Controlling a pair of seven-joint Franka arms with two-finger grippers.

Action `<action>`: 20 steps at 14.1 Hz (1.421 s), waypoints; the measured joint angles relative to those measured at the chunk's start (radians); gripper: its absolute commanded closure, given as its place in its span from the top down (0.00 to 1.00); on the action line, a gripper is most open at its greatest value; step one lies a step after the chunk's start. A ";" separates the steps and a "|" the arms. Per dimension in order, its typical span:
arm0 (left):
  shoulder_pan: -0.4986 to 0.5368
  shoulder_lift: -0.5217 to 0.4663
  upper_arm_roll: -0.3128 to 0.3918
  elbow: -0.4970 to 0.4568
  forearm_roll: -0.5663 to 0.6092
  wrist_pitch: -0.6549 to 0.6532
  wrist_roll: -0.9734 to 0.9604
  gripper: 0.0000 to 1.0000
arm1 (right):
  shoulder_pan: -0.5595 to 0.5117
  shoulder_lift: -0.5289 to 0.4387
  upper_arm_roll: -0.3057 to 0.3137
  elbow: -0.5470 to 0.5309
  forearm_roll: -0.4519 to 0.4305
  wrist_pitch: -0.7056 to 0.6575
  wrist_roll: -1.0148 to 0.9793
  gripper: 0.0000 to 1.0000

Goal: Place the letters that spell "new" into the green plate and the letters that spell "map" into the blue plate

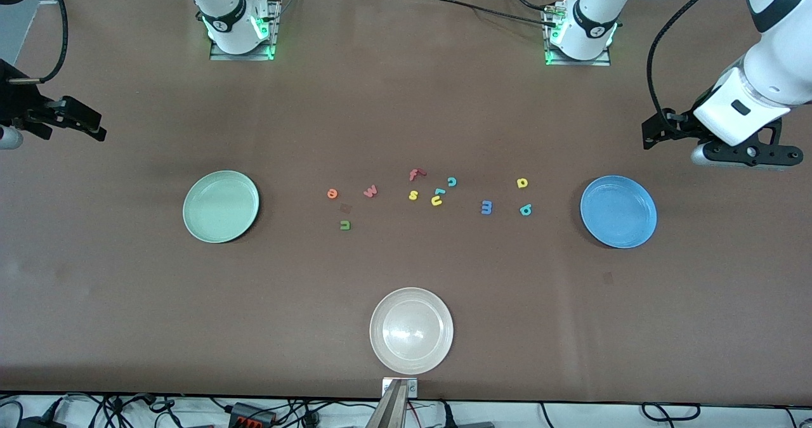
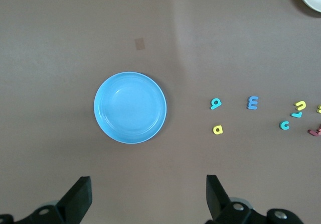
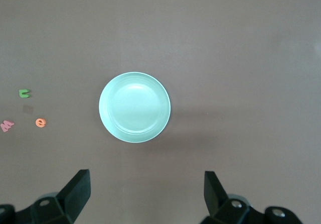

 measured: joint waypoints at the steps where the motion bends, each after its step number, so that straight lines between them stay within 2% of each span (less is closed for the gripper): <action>1: 0.000 0.000 -0.001 0.002 0.000 -0.001 0.000 1.00 | 0.000 0.000 0.000 0.000 0.000 0.000 0.000 1.00; 10: 0.009 0.000 0.002 0.002 0.000 -0.006 0.000 1.00 | 0.004 0.023 0.001 -0.006 0.000 -0.014 0.000 1.00; 16: 0.010 0.000 0.006 0.002 0.000 -0.009 0.000 1.00 | 0.108 0.124 0.010 -0.010 0.006 0.000 0.001 1.00; 20: 0.012 0.000 0.006 0.003 0.000 -0.013 0.000 1.00 | 0.209 0.249 0.012 -0.013 0.006 0.111 0.022 1.00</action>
